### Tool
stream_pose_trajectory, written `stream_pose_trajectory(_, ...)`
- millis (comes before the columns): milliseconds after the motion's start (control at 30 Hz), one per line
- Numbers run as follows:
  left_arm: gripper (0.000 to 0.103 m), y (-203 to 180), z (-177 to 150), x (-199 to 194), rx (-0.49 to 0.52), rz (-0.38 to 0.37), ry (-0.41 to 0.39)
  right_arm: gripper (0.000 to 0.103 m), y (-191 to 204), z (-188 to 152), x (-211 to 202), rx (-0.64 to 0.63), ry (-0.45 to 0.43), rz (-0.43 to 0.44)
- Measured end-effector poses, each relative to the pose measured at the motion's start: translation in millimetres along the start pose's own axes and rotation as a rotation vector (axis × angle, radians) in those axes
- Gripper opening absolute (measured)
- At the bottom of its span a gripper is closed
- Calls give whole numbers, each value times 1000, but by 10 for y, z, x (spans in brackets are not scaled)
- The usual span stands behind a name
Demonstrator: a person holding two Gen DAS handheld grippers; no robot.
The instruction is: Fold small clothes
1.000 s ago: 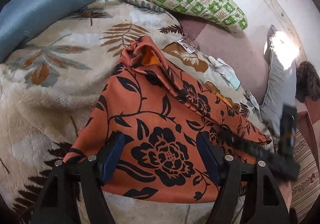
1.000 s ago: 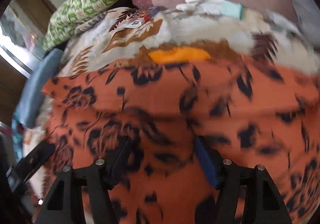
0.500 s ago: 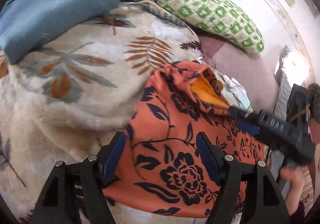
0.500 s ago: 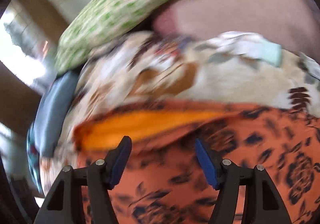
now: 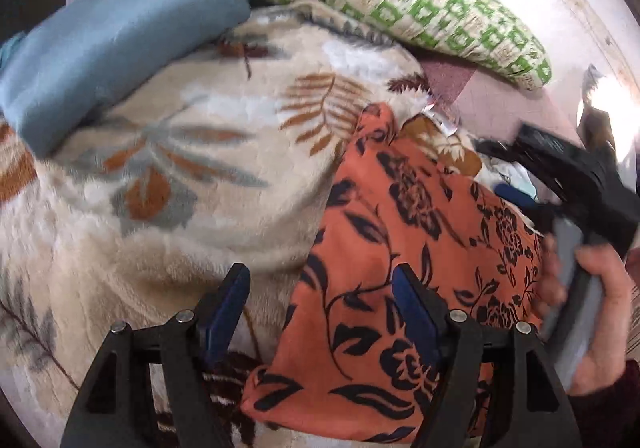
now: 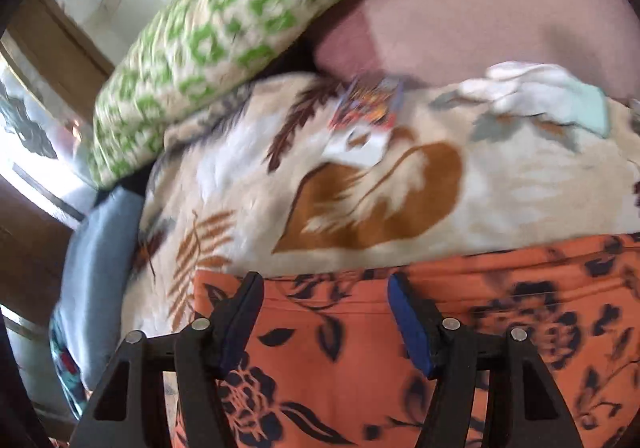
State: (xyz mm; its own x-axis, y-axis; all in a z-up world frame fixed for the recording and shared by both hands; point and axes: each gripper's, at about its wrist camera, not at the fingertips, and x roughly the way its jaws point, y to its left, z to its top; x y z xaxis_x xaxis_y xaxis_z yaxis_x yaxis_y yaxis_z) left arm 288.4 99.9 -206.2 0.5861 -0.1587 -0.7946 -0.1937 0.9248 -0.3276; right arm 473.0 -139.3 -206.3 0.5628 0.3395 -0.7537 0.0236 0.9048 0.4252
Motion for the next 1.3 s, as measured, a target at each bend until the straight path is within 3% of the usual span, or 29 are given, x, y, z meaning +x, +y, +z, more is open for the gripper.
stream_pose_trajectory(133,74,-206,60,14,95,-5,-51,67,-621,-118,-746,-16,-63,-69)
stream_pose_trajectory(233,74,-383,89,227,163,11,-9,66,-1400,-271,-1218,59,-32,-132)
stream_pose_trajectory(333,75,-480,49,499,232,113,64,58,-2120,-450,-1366,160,17,-160)
stream_pose_trajectory(367,80,-475,34,559,237,129,78,58,-2326,-498,-1367,191,24,-175)
stream_pose_trajectory(400,83,-465,39,551,230,133,64,50,-2556,-548,-1336,235,38,-182)
stream_pose_trajectory(433,83,-468,46,542,227,136,71,32,-2730,-597,-1304,289,45,-146)
stream_pose_trajectory(467,83,-464,70,527,222,134,85,28,-2862,-634,-1341,342,28,-112)
stream_pose_trajectory(533,83,-434,96,453,201,123,72,27,-2861,-660,-1493,352,2,-92)
stream_pose_trajectory(633,83,-368,103,379,188,135,36,27,-2592,-810,-1794,226,-45,-105)
stream_pose_trajectory(767,83,-375,-13,443,294,166,75,27,-2348,-1334,-2004,122,-15,-151)
stream_pose_trajectory(833,83,-379,-66,416,325,179,61,28,-2244,-1634,-1953,63,7,-208)
stream_pose_trajectory(900,83,-362,-112,296,330,182,51,28,-2267,-1825,-1975,43,-6,-206)
stream_pose_trajectory(1067,83,-322,-210,-19,356,191,-14,31,-2203,-1849,-2212,109,-46,-123)
stream_pose_trajectory(1167,83,-249,-240,105,375,282,33,31,-2204,-1927,-1994,102,66,-126)
stream_pose_trajectory(1233,84,-152,-209,174,311,246,76,31,-2227,-1971,-1956,96,72,-115)
stream_pose_trajectory(1300,83,-155,-171,110,278,227,58,31,-2245,-1921,-2006,114,81,-101)
